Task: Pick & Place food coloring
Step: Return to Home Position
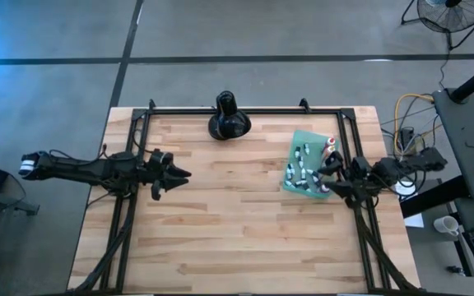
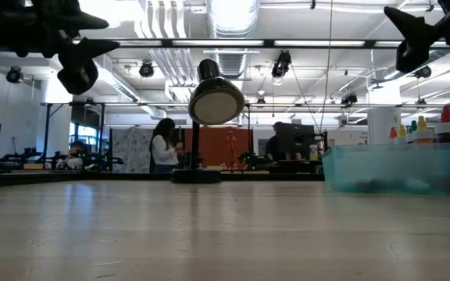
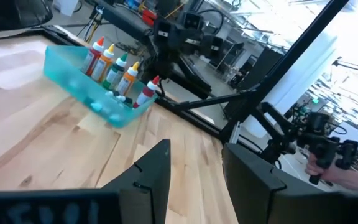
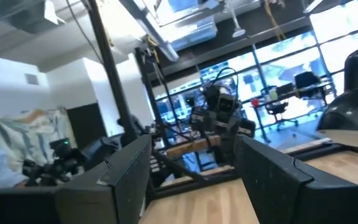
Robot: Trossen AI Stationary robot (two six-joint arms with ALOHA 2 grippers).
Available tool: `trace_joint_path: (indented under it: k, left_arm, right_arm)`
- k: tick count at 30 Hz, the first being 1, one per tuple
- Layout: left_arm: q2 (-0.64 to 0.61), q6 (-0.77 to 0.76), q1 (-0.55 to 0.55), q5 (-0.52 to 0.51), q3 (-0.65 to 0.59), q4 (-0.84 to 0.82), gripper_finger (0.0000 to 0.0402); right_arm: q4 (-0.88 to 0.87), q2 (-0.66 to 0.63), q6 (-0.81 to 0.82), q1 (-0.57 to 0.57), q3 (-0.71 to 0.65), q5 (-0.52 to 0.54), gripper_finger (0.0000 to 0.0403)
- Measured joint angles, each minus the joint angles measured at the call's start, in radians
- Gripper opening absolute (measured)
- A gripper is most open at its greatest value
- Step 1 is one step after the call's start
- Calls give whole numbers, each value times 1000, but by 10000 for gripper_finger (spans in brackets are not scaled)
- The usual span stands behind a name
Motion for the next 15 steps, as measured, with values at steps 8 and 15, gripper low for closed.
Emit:
trace_joint_path:
  k: [8, 15]
  left_arm:
    - [-8, 6, 0, 0, -29, -7, 117]
    - [-14, 68, 3, -35, -39, -2, 117]
  right_arm:
    - [-61, -3, -15, -93, 0, 16, 224]
    - [-80, -3, -84, -158, 0, -36, 224]
